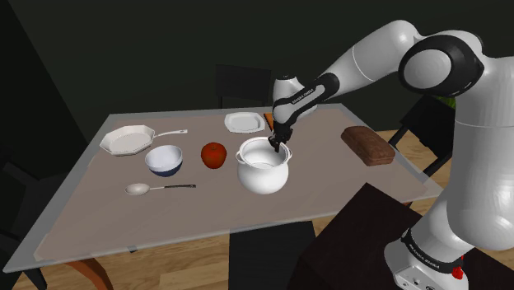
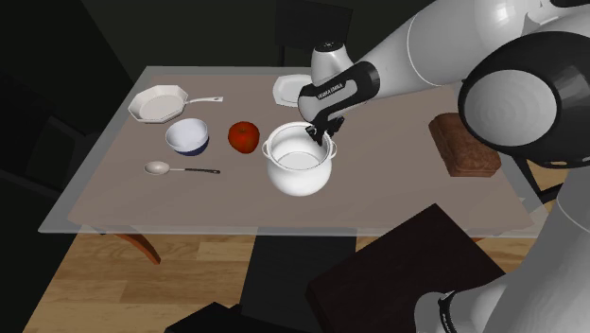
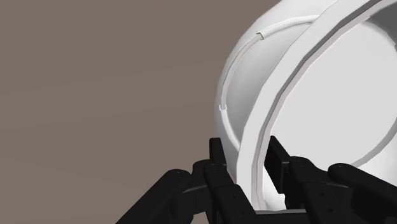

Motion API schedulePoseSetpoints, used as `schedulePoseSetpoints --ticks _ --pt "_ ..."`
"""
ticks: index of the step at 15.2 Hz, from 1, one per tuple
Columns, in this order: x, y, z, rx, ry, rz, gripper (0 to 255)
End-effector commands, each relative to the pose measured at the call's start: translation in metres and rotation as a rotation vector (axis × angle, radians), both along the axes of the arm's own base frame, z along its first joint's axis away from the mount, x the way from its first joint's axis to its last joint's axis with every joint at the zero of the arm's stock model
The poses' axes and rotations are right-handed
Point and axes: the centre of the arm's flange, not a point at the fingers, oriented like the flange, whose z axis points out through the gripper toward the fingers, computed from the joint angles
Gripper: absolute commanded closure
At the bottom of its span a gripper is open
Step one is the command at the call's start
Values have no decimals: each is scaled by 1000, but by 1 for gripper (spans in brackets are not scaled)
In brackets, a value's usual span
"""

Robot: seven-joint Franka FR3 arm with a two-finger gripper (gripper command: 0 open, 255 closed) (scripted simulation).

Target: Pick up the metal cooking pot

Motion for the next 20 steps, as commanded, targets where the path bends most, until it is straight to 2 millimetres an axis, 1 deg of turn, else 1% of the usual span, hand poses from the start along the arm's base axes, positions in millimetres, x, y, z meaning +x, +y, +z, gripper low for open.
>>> schedulePoseSetpoints --ticks 1,6,20 --pt "0 1 -1 0 1 1 255" --pt "0 0 0 0 1 1 255" --pt "0 0 74 0 1 1 255"
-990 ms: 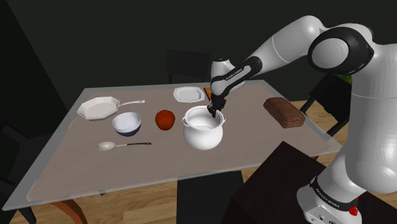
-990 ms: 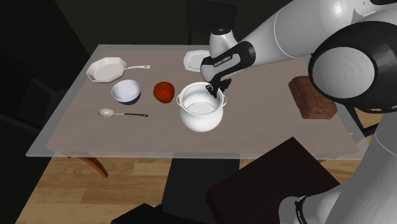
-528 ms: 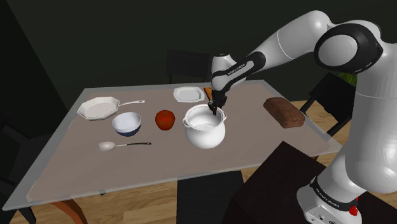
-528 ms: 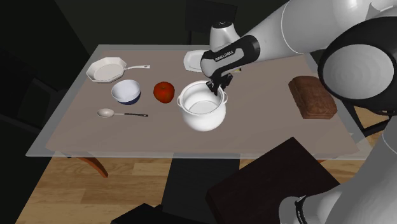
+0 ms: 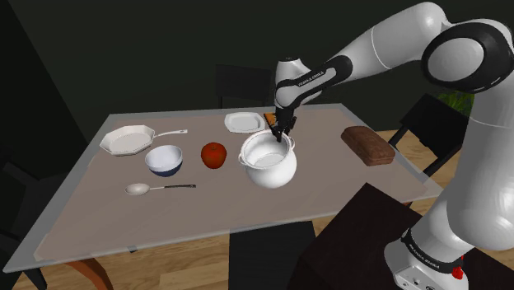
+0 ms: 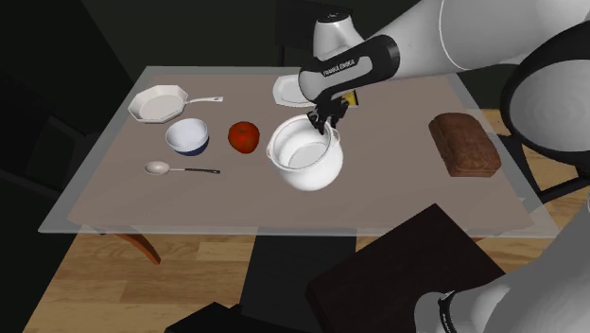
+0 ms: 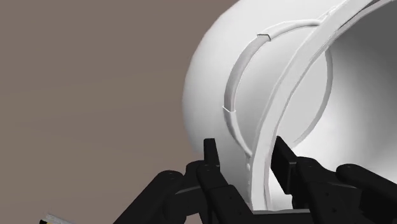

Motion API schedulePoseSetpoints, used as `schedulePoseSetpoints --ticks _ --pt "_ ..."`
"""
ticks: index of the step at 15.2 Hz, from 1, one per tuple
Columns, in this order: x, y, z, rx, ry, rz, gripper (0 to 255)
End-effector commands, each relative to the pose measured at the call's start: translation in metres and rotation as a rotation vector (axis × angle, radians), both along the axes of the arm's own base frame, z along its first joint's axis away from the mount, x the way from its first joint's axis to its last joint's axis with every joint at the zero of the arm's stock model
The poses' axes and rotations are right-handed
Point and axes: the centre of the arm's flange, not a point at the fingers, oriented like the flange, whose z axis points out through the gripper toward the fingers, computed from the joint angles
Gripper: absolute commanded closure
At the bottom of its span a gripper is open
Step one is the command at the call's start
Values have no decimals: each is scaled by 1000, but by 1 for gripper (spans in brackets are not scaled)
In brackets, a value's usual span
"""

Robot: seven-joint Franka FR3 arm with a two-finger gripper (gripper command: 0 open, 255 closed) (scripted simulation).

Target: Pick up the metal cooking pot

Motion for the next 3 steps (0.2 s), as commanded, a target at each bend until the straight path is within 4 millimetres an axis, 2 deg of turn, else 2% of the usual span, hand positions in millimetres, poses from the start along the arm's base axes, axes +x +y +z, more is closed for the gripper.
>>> schedulePoseSetpoints --ticks 1,3 --pt "4 0 15 1 -7 0 255" --pt "4 0 15 1 -7 0 255"
